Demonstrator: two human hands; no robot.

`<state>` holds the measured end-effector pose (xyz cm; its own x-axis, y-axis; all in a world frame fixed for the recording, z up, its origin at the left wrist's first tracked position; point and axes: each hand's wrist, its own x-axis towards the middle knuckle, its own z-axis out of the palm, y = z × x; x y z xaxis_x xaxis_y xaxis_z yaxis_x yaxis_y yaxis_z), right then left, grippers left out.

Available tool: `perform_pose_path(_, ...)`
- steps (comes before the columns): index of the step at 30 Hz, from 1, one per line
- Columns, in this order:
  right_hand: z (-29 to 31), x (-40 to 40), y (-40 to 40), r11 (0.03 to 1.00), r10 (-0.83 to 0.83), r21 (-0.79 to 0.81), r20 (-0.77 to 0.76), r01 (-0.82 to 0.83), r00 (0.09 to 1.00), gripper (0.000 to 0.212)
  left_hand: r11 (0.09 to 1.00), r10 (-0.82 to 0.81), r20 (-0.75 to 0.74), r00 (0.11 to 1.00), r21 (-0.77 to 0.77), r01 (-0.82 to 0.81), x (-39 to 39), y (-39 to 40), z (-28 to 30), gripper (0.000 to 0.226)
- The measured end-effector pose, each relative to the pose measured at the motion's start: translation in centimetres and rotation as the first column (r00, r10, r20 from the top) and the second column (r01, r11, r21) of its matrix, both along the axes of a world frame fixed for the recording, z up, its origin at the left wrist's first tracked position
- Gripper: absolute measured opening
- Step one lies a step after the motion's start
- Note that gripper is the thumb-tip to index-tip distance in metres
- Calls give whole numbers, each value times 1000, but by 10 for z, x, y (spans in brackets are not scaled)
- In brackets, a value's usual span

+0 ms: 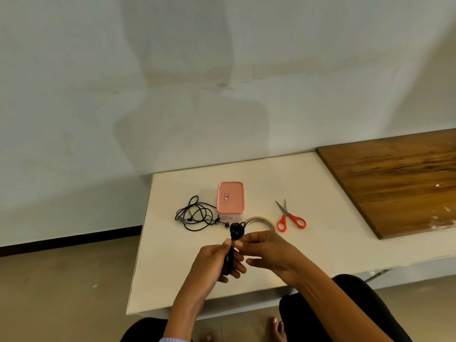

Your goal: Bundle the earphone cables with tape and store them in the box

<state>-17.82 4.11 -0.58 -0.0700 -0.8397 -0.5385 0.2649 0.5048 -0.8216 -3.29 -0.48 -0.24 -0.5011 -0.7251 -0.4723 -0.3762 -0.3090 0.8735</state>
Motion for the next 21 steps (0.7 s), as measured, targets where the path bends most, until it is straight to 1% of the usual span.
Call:
perform_pose_path(2,-1,2,0,998,-65,-2,-33,65,997,18,997,66,10,998,-41,-65,-3,1,-3,39)
perform_pose_path(5,-1,2,0,989,-147,6,-34,148,989,17,980,158,-14,987,-120,-158,-3,1,-4,33)
perform_pose_path(8,-3,2,0,983,-185,-7,-19,185,983,19,972,152,-71,986,-172,-162,-4,1,-6,32)
perform_pose_path(10,-2,0,-1,982,-188,-13,30,188,982,15,968,149,-99,984,-187,-166,-4,1,-5,30)
perform_pose_path(12,1,-4,-2,986,-156,-30,152,162,976,6,973,171,-147,974,-131,-190,-4,0,-5,29)
perform_pose_path(14,3,-6,-3,987,-139,-42,263,156,955,9,976,214,-216,953,-3,-220,-4,0,-3,29)
perform_pose_path(16,1,-4,-4,986,-139,-38,337,161,931,11,970,244,-256,935,81,-230,-5,0,-1,29)
perform_pose_path(19,-1,-3,-4,991,-113,-24,406,135,907,16,972,229,-258,939,106,-208,-5,0,-1,31)
perform_pose_path(21,-2,-3,-4,993,-99,-28,383,118,918,19,978,204,-230,952,82,-190,-4,-1,-3,33)
